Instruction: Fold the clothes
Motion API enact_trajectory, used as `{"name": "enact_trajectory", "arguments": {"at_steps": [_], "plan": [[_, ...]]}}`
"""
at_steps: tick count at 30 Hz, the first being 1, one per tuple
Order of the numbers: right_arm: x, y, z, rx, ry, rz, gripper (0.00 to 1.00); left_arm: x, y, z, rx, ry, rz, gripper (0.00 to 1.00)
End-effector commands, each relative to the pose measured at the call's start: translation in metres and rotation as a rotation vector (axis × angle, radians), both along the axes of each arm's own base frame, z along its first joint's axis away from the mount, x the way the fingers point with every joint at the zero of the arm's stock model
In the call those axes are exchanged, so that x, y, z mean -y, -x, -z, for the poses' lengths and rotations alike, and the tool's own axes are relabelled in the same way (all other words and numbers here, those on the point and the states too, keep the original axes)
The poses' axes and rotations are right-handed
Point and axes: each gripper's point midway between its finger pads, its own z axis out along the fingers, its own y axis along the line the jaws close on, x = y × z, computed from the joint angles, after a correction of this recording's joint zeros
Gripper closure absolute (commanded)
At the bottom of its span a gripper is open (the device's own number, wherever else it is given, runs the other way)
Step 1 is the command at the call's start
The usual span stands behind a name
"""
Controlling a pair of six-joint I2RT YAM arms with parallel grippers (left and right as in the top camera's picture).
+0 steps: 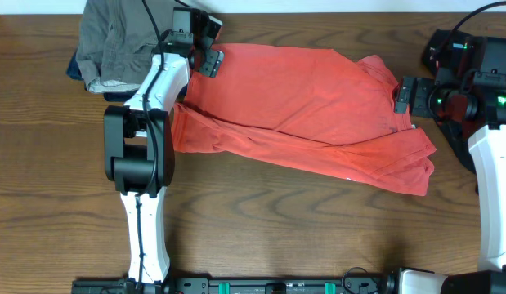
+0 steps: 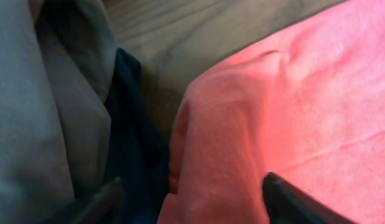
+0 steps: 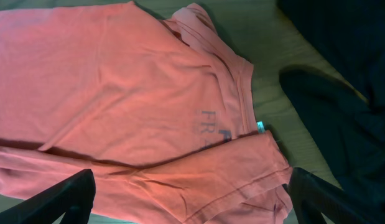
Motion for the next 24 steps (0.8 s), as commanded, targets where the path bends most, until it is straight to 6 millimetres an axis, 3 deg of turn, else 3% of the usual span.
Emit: {"name": "enact_trajectory", "arguments": {"at_steps": [1,3,7,10,13,19,24], "plan": [[-0.005,-0.003,-0.011,0.036,-0.002,-0.023,0.04,-0.002,-0.001,0.011,-0.021,-0.015,0.003,0.55],[-0.006,-0.004,-0.012,0.040,-0.004,-0.024,0.04,-0.002,0.000,0.011,-0.025,-0.008,-0.007,0.70],[-0.005,-0.005,-0.013,0.047,-0.004,-0.024,0.05,-0.002,0.001,0.012,-0.033,-0.008,-0.009,0.87],[-0.005,-0.005,-0.013,0.047,-0.003,-0.024,0.05,-0.003,0.004,0.012,-0.047,-0.006,-0.015,0.94],[-0.005,-0.006,-0.013,0.048,-0.003,-0.024,0.06,-0.003,0.009,0.006,-0.058,-0.007,-0.016,0.94],[-0.005,-0.010,-0.016,0.070,0.001,-0.024,0.08,-0.007,0.021,-0.045,-0.035,0.013,-0.056,0.94],[-0.004,-0.017,-0.021,0.105,0.005,-0.024,0.11,-0.010,0.044,-0.097,-0.024,0.018,-0.058,0.94]]}}
